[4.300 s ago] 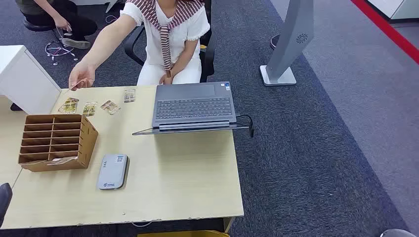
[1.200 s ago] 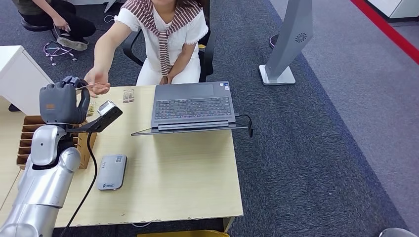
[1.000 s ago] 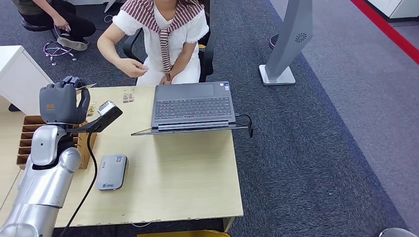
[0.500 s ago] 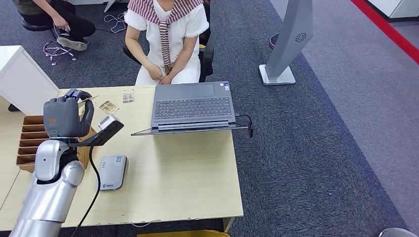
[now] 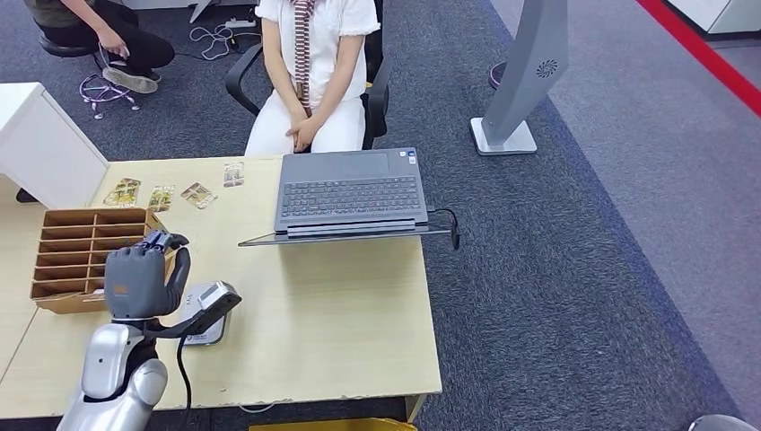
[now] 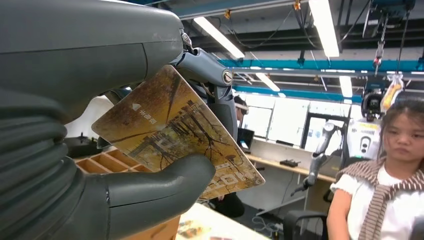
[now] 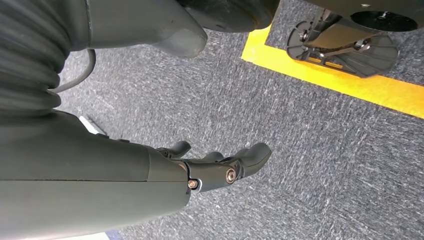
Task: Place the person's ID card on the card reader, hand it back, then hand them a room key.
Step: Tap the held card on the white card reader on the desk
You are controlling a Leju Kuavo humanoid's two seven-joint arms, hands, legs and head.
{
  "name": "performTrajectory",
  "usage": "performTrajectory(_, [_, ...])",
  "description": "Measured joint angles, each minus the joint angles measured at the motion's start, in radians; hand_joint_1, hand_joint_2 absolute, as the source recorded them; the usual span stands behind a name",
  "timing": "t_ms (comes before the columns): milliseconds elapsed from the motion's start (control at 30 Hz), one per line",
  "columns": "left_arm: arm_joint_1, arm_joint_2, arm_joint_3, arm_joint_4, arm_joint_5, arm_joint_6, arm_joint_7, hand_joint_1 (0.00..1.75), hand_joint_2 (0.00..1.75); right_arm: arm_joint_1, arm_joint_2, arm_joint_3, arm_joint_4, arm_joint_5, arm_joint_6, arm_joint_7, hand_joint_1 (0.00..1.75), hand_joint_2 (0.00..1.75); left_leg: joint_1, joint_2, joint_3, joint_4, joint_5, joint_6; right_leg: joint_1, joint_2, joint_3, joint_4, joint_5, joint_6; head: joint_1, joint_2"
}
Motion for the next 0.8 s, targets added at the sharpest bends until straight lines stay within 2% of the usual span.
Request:
performTrajectory(400, [0.017, -0.01, 0.0, 0.095, -0.072, -0.103, 0.03, 1.75, 1.75, 0.001, -0.007, 0.001, 0.0, 0.017, 0.006, 0.001, 0.0, 1.75, 0.0, 0.0, 0.0, 0.0, 0.0, 0.0, 0.0, 0.0, 0.0, 0.0, 0.0, 0.0, 0.0, 0.0])
performTrajectory(633, [0.018, -0.01, 0.0, 0.118, -0.086, -0.133, 0.044, 1.75, 1.75, 0.002, -0.009, 0.001, 0.0, 0.018, 0.006, -0.001, 0.0, 1.75, 0.0, 0.0, 0.0, 0.0, 0.0, 0.0, 0.0, 0.0, 0.0, 0.0, 0.0, 0.0, 0.0, 0.0])
performTrajectory(800, [0.018, -0.01, 0.0, 0.139, -0.118, -0.217, 0.085, 1.75, 1.75, 0.002, -0.01, 0.001, 0.0, 0.019, 0.009, -0.005, 0.0, 1.75, 0.0, 0.0, 0.0, 0.0, 0.0, 0.0, 0.0, 0.0, 0.0, 0.0, 0.0, 0.0, 0.0, 0.0])
